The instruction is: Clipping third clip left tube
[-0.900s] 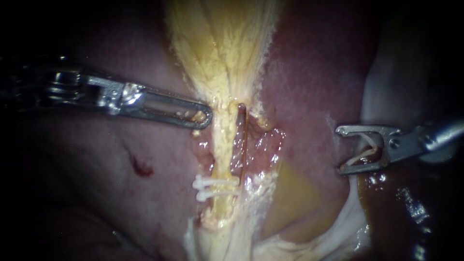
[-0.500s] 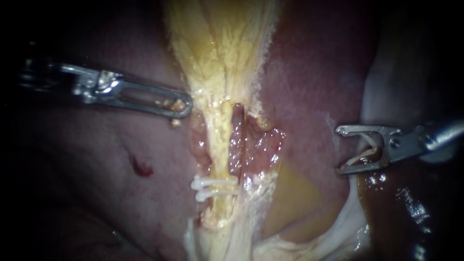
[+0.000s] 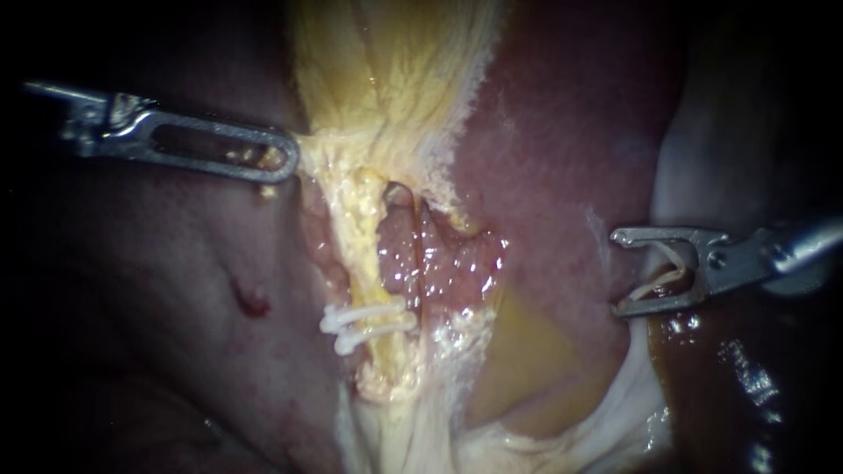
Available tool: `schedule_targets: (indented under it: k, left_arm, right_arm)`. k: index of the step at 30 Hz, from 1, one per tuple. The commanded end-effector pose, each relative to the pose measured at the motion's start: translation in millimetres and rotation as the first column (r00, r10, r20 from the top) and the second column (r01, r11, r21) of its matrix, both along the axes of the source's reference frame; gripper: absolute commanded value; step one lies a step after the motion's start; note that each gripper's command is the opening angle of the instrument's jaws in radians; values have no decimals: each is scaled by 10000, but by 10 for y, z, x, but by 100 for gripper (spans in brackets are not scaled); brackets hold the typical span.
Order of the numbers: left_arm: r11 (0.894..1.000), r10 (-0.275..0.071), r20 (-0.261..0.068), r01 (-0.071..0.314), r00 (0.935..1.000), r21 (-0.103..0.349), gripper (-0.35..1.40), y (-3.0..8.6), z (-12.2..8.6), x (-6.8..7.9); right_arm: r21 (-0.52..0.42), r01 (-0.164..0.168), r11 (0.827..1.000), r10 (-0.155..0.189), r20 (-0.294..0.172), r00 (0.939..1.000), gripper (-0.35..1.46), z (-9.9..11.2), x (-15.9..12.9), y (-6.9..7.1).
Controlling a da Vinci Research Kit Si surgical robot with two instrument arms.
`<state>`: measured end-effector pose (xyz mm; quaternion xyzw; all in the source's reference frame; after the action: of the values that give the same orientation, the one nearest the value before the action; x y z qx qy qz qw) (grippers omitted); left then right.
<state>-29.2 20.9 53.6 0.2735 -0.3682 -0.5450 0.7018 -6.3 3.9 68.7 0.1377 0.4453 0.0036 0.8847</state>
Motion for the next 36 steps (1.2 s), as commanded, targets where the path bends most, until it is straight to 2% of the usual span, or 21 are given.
schedule_targets:
  k: [1, 8, 17, 26, 36]
  left_arm:
    - [10000, 0, -11, 0, 10000, -3, -35, 0, 0, 0]
    - [10000, -6, -18, 6, 10000, -18, -35, -2, 2, 0]
    - [10000, -8, -19, 7, 10000, -20, -35, -2, 2, 0]
    - [10000, -8, -20, 8, 10000, -21, -35, -2, 2, 0]
    - [10000, -10, -21, 10, 10000, -24, -35, -3, 3, 0]
  right_arm:
    - [27, 25, 10000, -25, -9, 10000, 50, 0, 1, 0]
    - [145, 29, 9999, -22, -506, 9987, 50, -5, 18, -3]
    - [627, -219, 9978, 290, -1148, 9930, 50, -14, 53, -6]
    - [924, -376, 9950, 533, -1739, 9833, 50, -23, 102, -9]
    - [1396, -362, 9896, 694, -2410, 9680, 50, -29, 141, -10]
